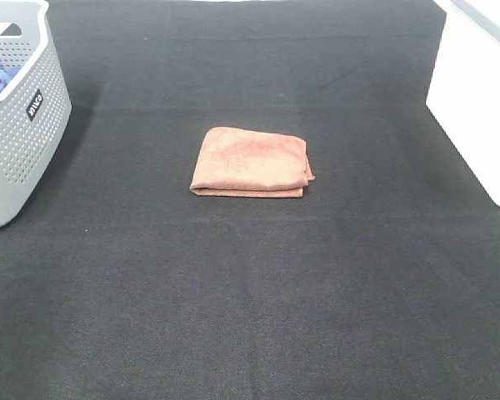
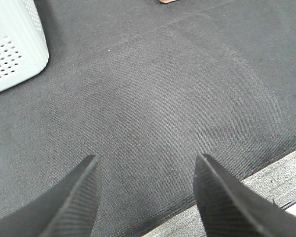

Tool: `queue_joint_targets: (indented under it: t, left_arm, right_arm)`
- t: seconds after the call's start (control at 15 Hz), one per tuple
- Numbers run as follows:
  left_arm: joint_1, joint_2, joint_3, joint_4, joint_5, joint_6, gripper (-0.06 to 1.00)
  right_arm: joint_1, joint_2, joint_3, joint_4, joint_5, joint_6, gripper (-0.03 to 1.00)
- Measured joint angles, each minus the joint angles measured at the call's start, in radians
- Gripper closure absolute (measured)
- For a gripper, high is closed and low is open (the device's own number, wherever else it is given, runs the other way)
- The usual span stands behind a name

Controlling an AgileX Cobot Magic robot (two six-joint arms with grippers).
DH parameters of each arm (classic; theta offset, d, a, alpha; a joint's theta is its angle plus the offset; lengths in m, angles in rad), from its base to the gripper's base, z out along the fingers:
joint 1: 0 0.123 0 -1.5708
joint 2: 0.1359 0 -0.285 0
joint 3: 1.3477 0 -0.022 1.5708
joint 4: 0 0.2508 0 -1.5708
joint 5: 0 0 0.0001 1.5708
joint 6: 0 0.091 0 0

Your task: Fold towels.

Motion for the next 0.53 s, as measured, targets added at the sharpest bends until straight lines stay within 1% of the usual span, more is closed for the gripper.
queue_joint_targets:
  t: [0.53]
  left_arm:
    - [0.000,0.000,0.000,0.000,-0.002,0.003,0.40]
  right_arm:
    - [0.000,-0.010,0.000,0.000,-0.001,0.000,0.15]
